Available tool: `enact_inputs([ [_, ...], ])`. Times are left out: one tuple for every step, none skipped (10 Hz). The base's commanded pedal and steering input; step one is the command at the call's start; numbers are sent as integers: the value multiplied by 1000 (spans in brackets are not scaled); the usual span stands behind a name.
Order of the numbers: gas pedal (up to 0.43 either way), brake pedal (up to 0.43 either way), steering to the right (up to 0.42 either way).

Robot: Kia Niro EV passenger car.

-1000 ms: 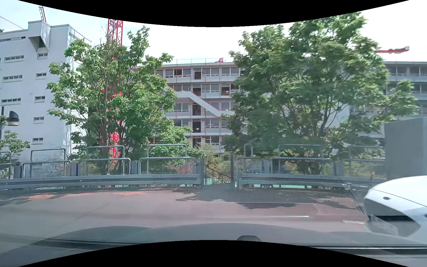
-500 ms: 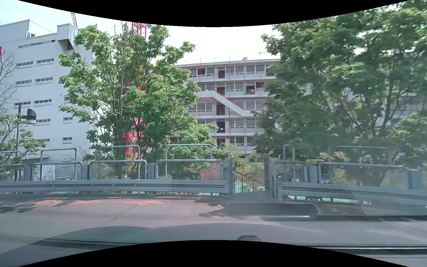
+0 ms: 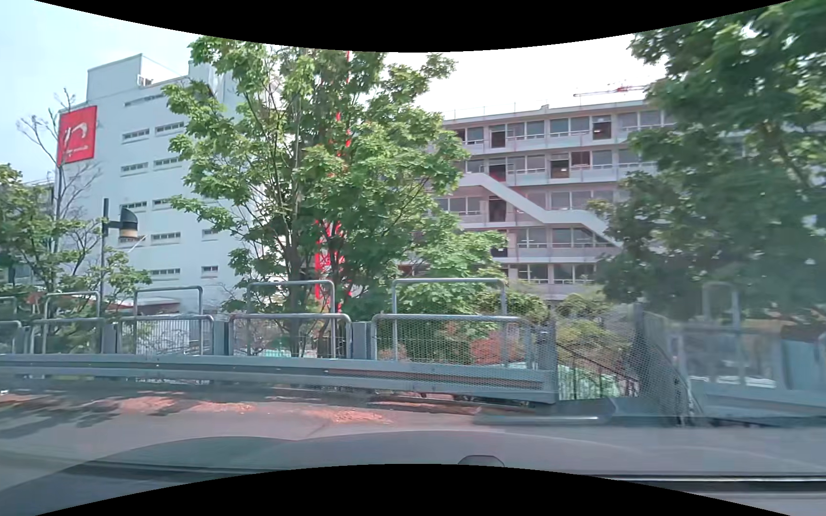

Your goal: Follow the waypoints while adhering to traffic rules and regulations

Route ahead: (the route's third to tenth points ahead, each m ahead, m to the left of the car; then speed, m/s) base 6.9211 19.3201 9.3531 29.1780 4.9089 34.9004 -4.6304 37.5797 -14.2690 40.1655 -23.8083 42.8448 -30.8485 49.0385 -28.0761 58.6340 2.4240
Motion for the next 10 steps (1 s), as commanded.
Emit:
enact_inputs([
  [0,0,-681],
  [0,0,-706],
  [0,0,-732],
  [0,0,-754],
  [0,0,-769],
  [0,0,-781],
  [0,0,-788],
  [0,0,-789],
  [0,0,-789],
  [0,0,-788],
])
